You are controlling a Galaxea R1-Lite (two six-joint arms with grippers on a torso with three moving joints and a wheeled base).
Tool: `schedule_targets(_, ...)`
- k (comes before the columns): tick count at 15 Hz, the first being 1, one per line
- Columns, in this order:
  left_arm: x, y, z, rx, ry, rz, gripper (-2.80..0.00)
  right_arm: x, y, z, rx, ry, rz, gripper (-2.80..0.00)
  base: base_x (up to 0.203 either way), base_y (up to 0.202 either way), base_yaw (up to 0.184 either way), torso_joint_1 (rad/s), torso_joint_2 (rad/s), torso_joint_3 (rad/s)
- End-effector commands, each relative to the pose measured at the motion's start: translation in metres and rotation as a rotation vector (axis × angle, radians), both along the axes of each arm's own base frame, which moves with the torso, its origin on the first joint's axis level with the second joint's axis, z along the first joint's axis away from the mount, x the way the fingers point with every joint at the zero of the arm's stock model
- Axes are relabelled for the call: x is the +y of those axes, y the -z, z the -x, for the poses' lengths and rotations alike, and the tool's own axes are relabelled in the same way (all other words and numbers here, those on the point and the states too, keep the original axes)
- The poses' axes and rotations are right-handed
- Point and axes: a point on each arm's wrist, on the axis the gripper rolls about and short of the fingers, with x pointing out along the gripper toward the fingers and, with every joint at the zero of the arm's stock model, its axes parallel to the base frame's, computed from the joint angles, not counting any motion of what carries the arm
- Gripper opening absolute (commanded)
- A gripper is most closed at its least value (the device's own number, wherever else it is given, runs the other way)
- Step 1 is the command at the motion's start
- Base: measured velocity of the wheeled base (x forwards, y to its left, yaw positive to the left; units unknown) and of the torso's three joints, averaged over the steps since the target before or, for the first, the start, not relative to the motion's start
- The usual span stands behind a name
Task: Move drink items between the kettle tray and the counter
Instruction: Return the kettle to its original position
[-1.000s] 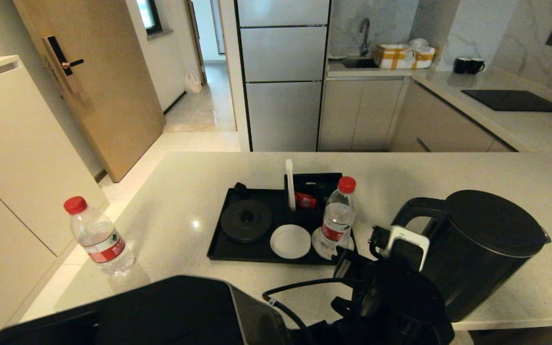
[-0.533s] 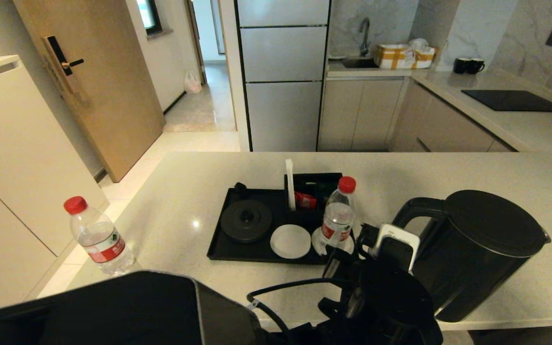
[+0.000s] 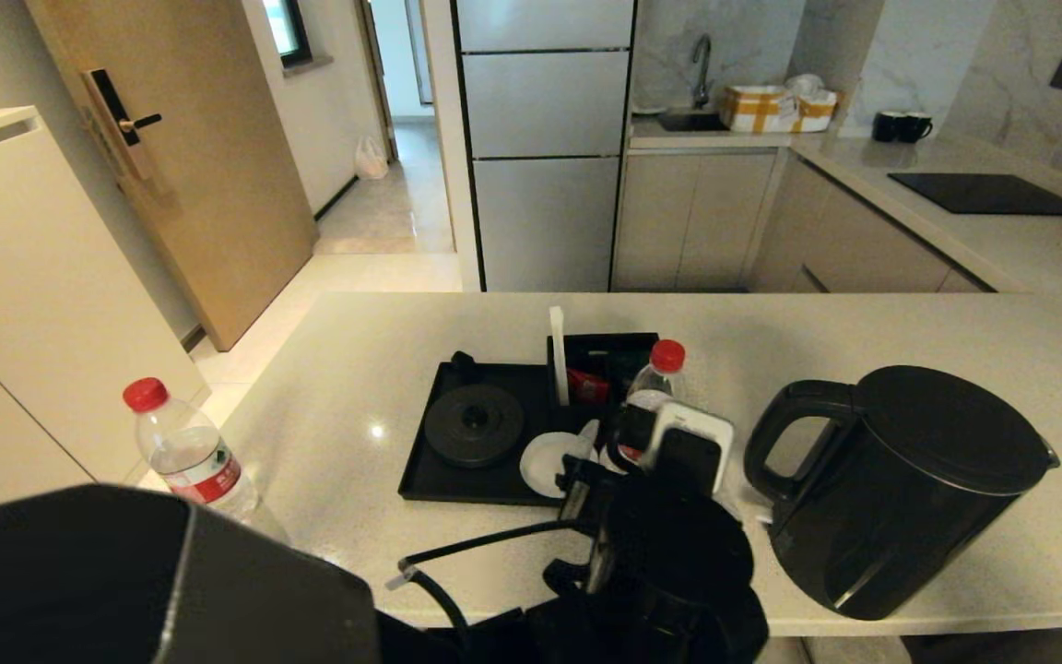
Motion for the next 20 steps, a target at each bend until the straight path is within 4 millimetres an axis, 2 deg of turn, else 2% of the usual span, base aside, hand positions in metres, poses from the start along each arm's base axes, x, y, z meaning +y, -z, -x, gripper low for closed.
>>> schedule_targets(1, 0.024, -0.020, -0.010, -0.019, -0.056, 0.037, 0.00, 0.000, 0.000, 0.000, 0.000, 0.000, 0.000, -2.80, 0.000, 0.000, 0.000, 0.000, 0.00, 0.000)
schedule_targets(2, 0.030, -0.022, -0.014, -0.020, -0.072, 0.040, -2.80, 0.000, 0.000, 0.000, 0.000, 0.000, 0.000, -2.80, 0.000, 0.000, 0.000, 0.000, 0.00, 0.000)
schedule_targets(7, 0.080, -0.061, -0.031, -0.066, -0.188, 0.114, -2.80, 0.000, 0.000, 0.000, 0.000, 0.000, 0.000, -2.80, 0.000, 0.000, 0.000, 0.000, 0.00, 0.000)
schedule_targets(9, 0.087, -0.064, -0.034, -0.068, -0.208, 0.114, -2.80, 0.000, 0.000, 0.000, -0.002, 0.000, 0.000, -2.80, 0.000, 0.000, 0.000, 0.000, 0.00, 0.000)
schedule_targets(12, 0.128, -0.095, -0.053, -0.107, -0.325, 0.156, -2.80, 0.000, 0.000, 0.000, 0.000, 0.000, 0.000, -2.80, 0.000, 0.000, 0.000, 0.000, 0.00, 0.000)
schedule_targets(14, 0.151, -0.116, -0.056, -0.123, -0.376, 0.168, -2.80, 0.000, 0.000, 0.000, -0.002, 0.000, 0.000, -2.80, 0.000, 0.000, 0.000, 0.000, 0.00, 0.000)
schedule_targets(17, 0.180, -0.141, -0.053, -0.141, -0.439, 0.180, -2.80, 0.000, 0.000, 0.000, 0.000, 0.000, 0.000, -2.80, 0.000, 0.000, 0.000, 0.000, 0.00, 0.000)
schedule_targets(20, 0.219, -0.169, -0.032, -0.173, -0.508, 0.207, -2.80, 0.000, 0.000, 0.000, -0.002, 0.000, 0.000, -2.80, 0.000, 0.000, 0.000, 0.000, 0.00, 0.000)
